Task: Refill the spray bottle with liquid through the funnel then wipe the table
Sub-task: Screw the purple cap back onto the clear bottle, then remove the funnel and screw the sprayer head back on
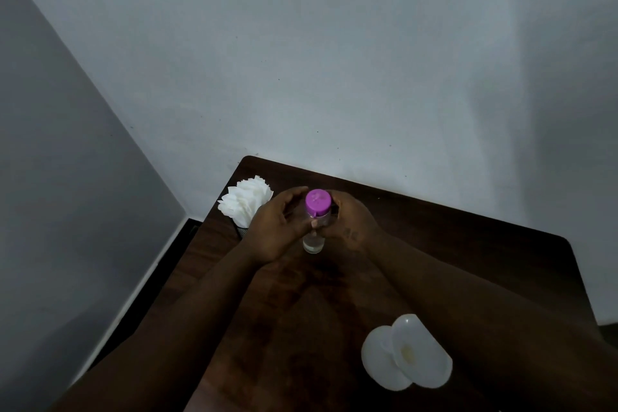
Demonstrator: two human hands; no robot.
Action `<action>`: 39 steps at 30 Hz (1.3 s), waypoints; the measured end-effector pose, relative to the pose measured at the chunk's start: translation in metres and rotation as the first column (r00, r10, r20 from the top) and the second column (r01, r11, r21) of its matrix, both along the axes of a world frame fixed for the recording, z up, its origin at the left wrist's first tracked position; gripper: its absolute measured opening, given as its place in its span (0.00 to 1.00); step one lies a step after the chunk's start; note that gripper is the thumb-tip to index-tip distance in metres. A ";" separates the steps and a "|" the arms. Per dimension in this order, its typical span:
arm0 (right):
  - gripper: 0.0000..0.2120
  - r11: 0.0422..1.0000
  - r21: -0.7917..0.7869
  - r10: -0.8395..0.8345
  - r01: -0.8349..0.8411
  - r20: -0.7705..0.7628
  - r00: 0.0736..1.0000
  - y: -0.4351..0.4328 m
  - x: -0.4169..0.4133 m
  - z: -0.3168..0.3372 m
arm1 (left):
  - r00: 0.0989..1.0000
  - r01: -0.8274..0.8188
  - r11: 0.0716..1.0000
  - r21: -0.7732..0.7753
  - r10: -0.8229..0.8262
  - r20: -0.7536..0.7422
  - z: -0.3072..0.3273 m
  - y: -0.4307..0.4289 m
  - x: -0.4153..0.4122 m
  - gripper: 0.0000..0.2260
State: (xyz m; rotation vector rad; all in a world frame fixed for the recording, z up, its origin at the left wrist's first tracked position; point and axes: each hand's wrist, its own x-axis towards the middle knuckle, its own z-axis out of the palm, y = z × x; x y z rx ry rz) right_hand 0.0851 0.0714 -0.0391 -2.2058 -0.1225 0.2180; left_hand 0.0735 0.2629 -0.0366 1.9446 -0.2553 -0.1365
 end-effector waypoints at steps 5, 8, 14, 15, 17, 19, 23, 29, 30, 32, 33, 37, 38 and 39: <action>0.40 0.998 -0.055 0.027 -0.030 -0.056 0.998 -0.018 -0.008 0.008 | 0.948 -0.121 0.982 0.144 0.071 0.309 0.013 -0.001 -0.014 0.25; 0.35 0.999 -0.032 -0.017 0.014 -0.095 0.995 -0.036 -0.030 0.028 | 0.782 -0.242 0.947 0.209 0.063 0.621 0.031 -0.014 -0.040 0.14; 0.10 0.993 -0.116 -0.031 0.037 0.049 0.998 -0.093 -0.101 0.057 | 0.794 0.167 0.888 0.428 -0.378 0.476 0.018 -0.044 -0.106 0.18; 0.09 0.991 -0.129 -0.029 0.035 0.048 0.998 -0.105 -0.115 0.054 | 0.804 0.219 0.875 0.432 -0.413 0.428 0.013 -0.049 -0.115 0.20; 0.09 0.993 -0.110 -0.050 0.052 0.022 0.999 -0.122 -0.144 0.048 | 0.806 0.308 0.848 0.430 -0.473 0.356 0.005 -0.057 -0.129 0.20; 0.12 0.992 -0.074 -0.104 0.104 0.016 0.994 -0.138 -0.175 0.039 | 0.793 0.358 0.844 0.400 -0.500 0.347 0.003 -0.063 -0.143 0.18; 0.16 0.990 -0.002 -0.142 0.142 -0.030 0.989 -0.152 -0.226 0.022 | 0.756 0.323 0.853 0.410 -0.493 0.431 0.006 -0.063 -0.170 0.14; 0.20 0.973 0.099 -0.211 0.208 0.025 0.977 -0.146 -0.256 0.008 | 0.762 0.237 0.879 0.415 -0.433 0.481 0.006 -0.065 -0.187 0.10; 0.20 0.970 0.116 -0.217 0.212 0.029 0.976 -0.144 -0.256 0.009 | 0.766 0.225 0.881 0.416 -0.423 0.483 0.007 -0.066 -0.188 0.09; 0.21 0.966 0.152 -0.218 0.211 0.030 0.976 -0.142 -0.258 0.012 | 0.771 0.210 0.888 0.409 -0.407 0.489 0.006 -0.069 -0.188 0.09; 0.20 0.963 0.166 -0.223 0.212 0.052 0.973 -0.140 -0.258 0.012 | 0.771 0.205 0.891 0.405 -0.402 0.494 0.006 -0.070 -0.188 0.09; 0.17 0.953 0.213 -0.246 0.217 0.123 0.961 -0.138 -0.260 0.010 | 0.773 0.172 0.913 0.370 -0.358 0.524 0.007 -0.070 -0.189 0.08; 0.18 0.953 0.213 -0.247 0.215 0.135 0.960 -0.138 -0.258 0.012 | 0.778 0.161 0.919 0.361 -0.343 0.527 0.008 -0.070 -0.189 0.08; 0.18 0.955 0.207 -0.242 0.210 0.143 0.960 -0.137 -0.257 0.014 | 0.784 0.150 0.925 0.350 -0.327 0.528 0.009 -0.069 -0.189 0.08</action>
